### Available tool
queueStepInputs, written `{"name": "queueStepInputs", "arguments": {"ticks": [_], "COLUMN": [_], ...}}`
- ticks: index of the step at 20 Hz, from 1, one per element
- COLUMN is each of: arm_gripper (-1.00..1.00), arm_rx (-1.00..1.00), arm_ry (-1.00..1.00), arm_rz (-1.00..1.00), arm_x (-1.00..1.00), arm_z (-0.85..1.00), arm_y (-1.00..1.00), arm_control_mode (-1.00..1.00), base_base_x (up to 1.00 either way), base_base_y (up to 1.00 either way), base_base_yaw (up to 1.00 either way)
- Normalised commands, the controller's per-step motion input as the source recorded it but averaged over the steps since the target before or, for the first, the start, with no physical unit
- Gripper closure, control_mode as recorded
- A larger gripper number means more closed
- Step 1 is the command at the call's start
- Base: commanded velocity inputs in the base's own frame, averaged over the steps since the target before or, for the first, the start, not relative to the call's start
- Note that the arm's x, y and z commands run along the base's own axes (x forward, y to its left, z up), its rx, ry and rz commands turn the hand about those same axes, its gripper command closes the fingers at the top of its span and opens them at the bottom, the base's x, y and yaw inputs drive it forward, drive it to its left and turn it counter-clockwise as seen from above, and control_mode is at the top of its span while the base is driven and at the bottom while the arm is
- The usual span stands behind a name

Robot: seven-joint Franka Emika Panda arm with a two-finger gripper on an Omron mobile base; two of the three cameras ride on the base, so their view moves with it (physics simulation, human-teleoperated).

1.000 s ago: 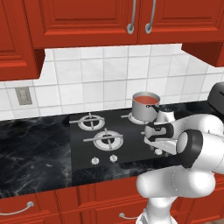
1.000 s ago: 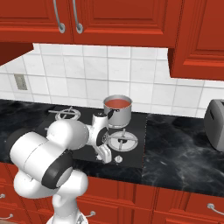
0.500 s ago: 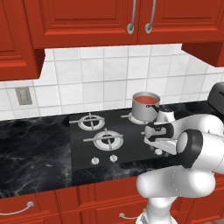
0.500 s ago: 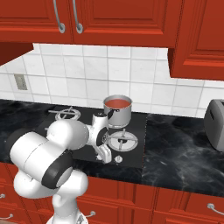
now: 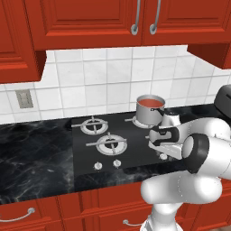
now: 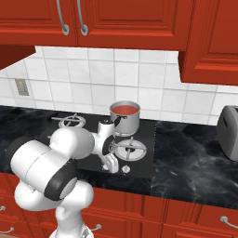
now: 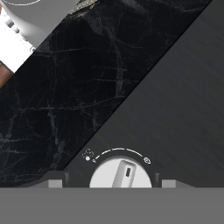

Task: Wait until the marinara sauce is simmered to a deep red color and then turn off the stove.

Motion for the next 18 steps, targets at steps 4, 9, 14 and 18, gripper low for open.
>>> {"name": "queueStepInputs", "arguments": {"ticks": [4, 9, 14, 18], "arm_gripper": [1.0, 1.0, 1.0, 1.0], "arm_rx": [0.0, 0.0, 0.0, 0.0], "arm_ry": [0.0, 0.0, 0.0, 0.0], "arm_rz": [0.0, -0.02, -0.15, -0.23], "arm_x": [0.0, 0.0, 0.0, 0.0], "arm_z": [-0.03, -0.08, -0.09, -0.08], "arm_y": [0.0, 0.07, 0.04, 0.0], "arm_control_mode": [-1.0, -1.0, -1.0, -1.0], "base_base_x": [0.0, 0.0, 0.0, 0.0], "base_base_y": [0.0, 0.0, 0.0, 0.0], "base_base_yaw": [0.0, 0.0, 0.0, 0.0]}}
